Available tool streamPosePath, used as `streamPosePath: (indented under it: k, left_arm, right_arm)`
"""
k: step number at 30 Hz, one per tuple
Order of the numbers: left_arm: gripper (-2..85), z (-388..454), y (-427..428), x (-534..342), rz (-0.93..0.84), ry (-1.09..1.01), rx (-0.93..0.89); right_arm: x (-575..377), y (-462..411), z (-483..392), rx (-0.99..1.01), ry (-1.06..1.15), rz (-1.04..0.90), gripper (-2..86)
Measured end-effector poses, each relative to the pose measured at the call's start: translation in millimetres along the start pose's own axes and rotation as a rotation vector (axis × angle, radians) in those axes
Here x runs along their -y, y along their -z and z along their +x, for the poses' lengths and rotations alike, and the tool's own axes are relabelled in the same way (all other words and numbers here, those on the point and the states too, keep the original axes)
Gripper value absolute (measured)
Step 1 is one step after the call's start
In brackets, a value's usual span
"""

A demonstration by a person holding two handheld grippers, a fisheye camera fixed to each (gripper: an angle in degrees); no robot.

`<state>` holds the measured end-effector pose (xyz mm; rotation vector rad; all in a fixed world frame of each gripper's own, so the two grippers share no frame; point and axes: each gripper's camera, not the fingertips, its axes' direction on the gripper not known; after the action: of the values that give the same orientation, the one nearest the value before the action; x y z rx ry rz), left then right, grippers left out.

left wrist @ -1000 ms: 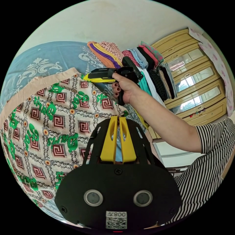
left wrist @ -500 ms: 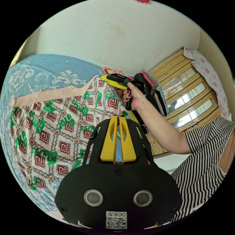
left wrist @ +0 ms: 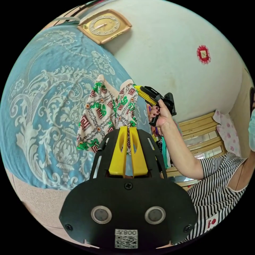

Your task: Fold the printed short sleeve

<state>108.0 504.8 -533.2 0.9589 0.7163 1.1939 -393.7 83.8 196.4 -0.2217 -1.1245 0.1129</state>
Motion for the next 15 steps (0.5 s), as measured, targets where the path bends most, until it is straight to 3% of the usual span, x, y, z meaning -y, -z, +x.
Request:
streamPosePath:
  k: [5, 15]
  left_arm:
    - [0.8, -23, 60, 14, 0.044, 0.155, -0.057]
    - [1.0, -16, 137, 43, 0.063, 0.267, -0.103]
  right_arm:
    - [2, -99, 12, -0.030, 0.003, -0.087, 0.7]
    - [-6, -234, 47, -0.130, 0.031, -0.204, 0.7]
